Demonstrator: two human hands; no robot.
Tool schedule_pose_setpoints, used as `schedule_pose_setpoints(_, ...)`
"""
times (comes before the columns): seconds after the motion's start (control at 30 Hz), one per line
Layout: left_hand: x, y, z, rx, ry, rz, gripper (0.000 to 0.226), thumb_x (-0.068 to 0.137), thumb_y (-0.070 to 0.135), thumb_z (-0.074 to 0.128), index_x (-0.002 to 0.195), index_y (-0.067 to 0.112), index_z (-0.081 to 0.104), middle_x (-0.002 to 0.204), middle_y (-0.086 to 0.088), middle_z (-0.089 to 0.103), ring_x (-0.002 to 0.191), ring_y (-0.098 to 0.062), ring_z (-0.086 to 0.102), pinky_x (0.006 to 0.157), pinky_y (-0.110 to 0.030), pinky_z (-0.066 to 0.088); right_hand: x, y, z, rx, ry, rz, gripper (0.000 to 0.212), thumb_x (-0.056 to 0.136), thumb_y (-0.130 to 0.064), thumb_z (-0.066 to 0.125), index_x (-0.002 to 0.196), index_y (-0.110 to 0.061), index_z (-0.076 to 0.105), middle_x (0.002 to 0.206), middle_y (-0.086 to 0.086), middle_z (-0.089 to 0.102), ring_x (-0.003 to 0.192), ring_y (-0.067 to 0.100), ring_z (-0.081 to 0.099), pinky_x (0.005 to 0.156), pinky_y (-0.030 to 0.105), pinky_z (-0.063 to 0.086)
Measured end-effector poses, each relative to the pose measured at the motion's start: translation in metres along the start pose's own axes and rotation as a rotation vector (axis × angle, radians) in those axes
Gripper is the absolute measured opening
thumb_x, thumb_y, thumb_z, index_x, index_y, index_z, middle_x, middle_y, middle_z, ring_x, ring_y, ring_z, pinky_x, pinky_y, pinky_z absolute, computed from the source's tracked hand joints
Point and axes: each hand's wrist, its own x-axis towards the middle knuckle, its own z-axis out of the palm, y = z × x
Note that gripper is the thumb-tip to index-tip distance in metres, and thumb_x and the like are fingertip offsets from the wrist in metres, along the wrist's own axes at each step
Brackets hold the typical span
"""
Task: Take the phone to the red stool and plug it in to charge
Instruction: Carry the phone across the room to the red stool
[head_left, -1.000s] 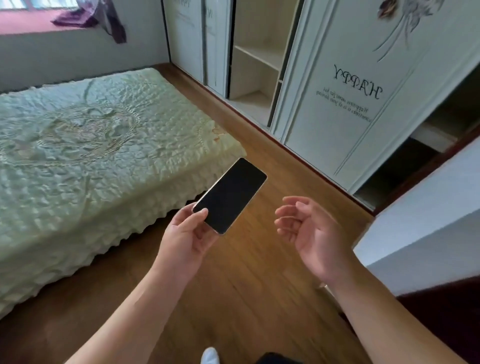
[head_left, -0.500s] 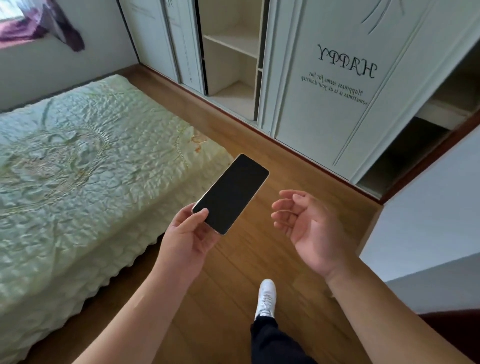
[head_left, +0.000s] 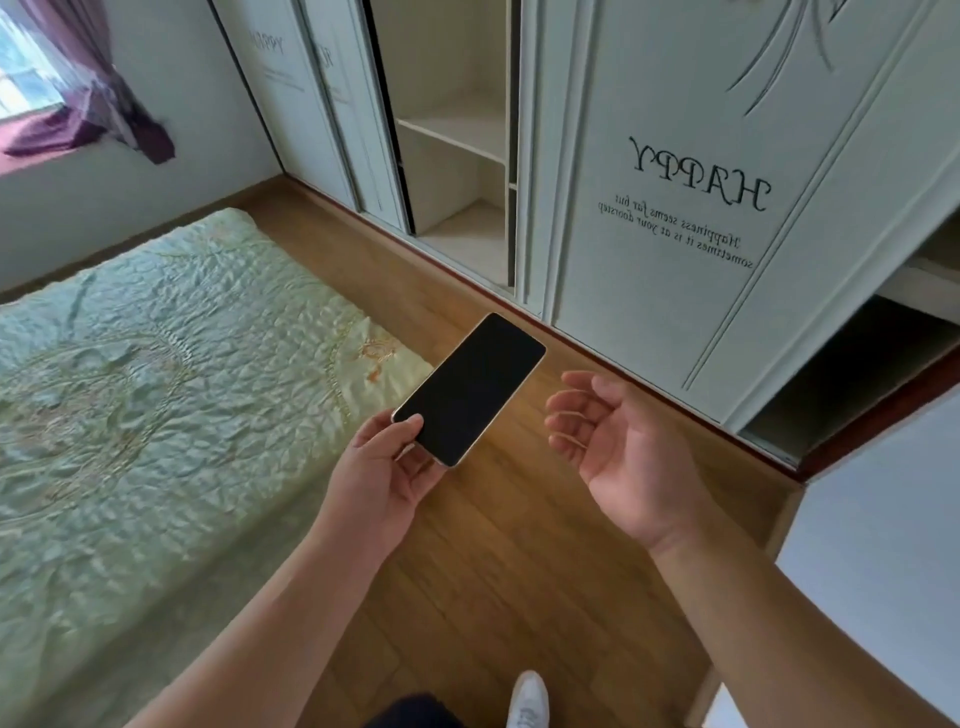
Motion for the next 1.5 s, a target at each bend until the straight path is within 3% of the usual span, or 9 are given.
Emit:
schedule_pose_setpoints(0.13, 0.054, 0.005, 0.042, 0.008, -0.014, -0.028, 0.023, 0.079, -0.002, 0.068, 0.091, 0.013, 0.057, 0.093, -0.018, 0.078, 0.085, -0.034, 0.076, 0.056, -0.038, 0.062, 0.045, -0.024, -0.02, 0.022, 0.013, -0.019, 0.023, 0.085, -0.029, 0.063, 0.1, -0.014, 0.072, 0.089, 0.009, 0.071, 0.082, 0.023, 0.068, 0.071, 0.034, 0.054)
schedule_pose_setpoints(0.4, 0.177, 0.02, 0.079, -0.023, -0.012, -0.074, 0.018, 0.088, -0.003, 0.064, 0.089, 0.014, 0.06, 0.097, -0.017, 0.078, 0.09, -0.033, 0.076, 0.074, -0.046, 0.063, 0.166, -0.049, -0.041, 0.02, 0.058, -0.027, 0.024, 0.086, -0.027, 0.062, 0.103, -0.011, 0.07, 0.088, 0.01, 0.071, 0.079, 0.023, 0.067, 0.071, 0.035, 0.053)
schedule_pose_setpoints(0.53, 0.257, 0.038, 0.103, -0.058, -0.01, -0.113, 0.017, 0.089, -0.003, 0.063, 0.096, 0.012, 0.057, 0.096, -0.018, 0.078, 0.09, -0.034, 0.076, 0.056, -0.036, 0.062, 0.245, -0.064, -0.041, -0.019, 0.095, -0.031, 0.023, 0.085, -0.026, 0.062, 0.1, -0.011, 0.071, 0.085, 0.01, 0.07, 0.077, 0.022, 0.066, 0.068, 0.034, 0.053)
schedule_pose_setpoints(0.67, 0.331, 0.07, 0.139, 0.017, -0.016, -0.142, 0.017, 0.09, 0.0, 0.062, 0.102, 0.01, 0.058, 0.105, -0.02, 0.074, 0.083, -0.029, 0.077, 0.055, -0.033, 0.062, 0.333, -0.091, -0.027, -0.052, 0.136, -0.027, 0.021, 0.085, -0.023, 0.059, 0.096, -0.011, 0.072, 0.082, 0.01, 0.07, 0.073, 0.022, 0.064, 0.063, 0.032, 0.052)
schedule_pose_setpoints(0.83, 0.407, 0.122, 0.174, 0.014, -0.077, -0.113, 0.023, 0.092, 0.001, 0.06, 0.114, 0.008, 0.058, 0.114, -0.023, 0.07, 0.081, -0.027, 0.076, 0.053, -0.03, 0.06, 0.428, -0.124, 0.004, -0.108, 0.11, -0.065, 0.02, 0.088, -0.021, 0.056, 0.099, -0.01, 0.068, 0.083, 0.008, 0.07, 0.074, 0.02, 0.065, 0.066, 0.032, 0.051)
schedule_pose_setpoints(1.0, 0.467, 0.173, 0.188, -0.026, -0.114, -0.035, 0.02, 0.092, 0.001, 0.06, 0.111, 0.007, 0.061, 0.107, -0.02, 0.076, 0.089, -0.03, 0.076, 0.065, -0.037, 0.062, 0.507, -0.157, 0.03, -0.124, 0.082, -0.085, 0.022, 0.094, -0.019, 0.048, 0.093, -0.01, 0.069, 0.08, 0.007, 0.07, 0.072, 0.019, 0.066, 0.067, 0.032, 0.05)
schedule_pose_setpoints(1.1, 0.502, 0.194, 0.194, -0.048, -0.121, 0.004, 0.024, 0.092, 0.001, 0.059, 0.115, 0.006, 0.06, 0.109, -0.02, 0.076, 0.096, -0.033, 0.075, 0.073, -0.042, 0.063, 0.555, -0.163, 0.038, -0.122, 0.033, -0.073, 0.02, 0.085, -0.023, 0.056, 0.094, -0.01, 0.068, 0.08, 0.008, 0.07, 0.072, 0.019, 0.065, 0.066, 0.031, 0.051)
schedule_pose_setpoints(1.3, 0.581, 0.214, 0.216, 0.001, -0.065, 0.051, 0.024, 0.091, 0.002, 0.059, 0.115, 0.008, 0.058, 0.109, -0.02, 0.075, 0.089, -0.028, 0.074, 0.08, -0.045, 0.062, 0.658, -0.16, 0.025, -0.107, -0.029, -0.029, 0.021, 0.09, -0.022, 0.054, 0.095, -0.014, 0.073, 0.085, 0.008, 0.072, 0.076, 0.02, 0.067, 0.066, 0.03, 0.053)
schedule_pose_setpoints(1.5, 0.671, 0.237, 0.254, 0.017, 0.031, 0.067, 0.029, 0.082, 0.004, 0.066, 0.11, 0.008, 0.059, 0.106, -0.02, 0.075, 0.089, -0.03, 0.075, 0.07, -0.041, 0.063, 0.783, -0.184, 0.012, -0.075, -0.086, 0.05, 0.022, 0.092, -0.022, 0.053, 0.099, -0.012, 0.07, 0.086, 0.008, 0.071, 0.078, 0.02, 0.066, 0.071, 0.032, 0.053)
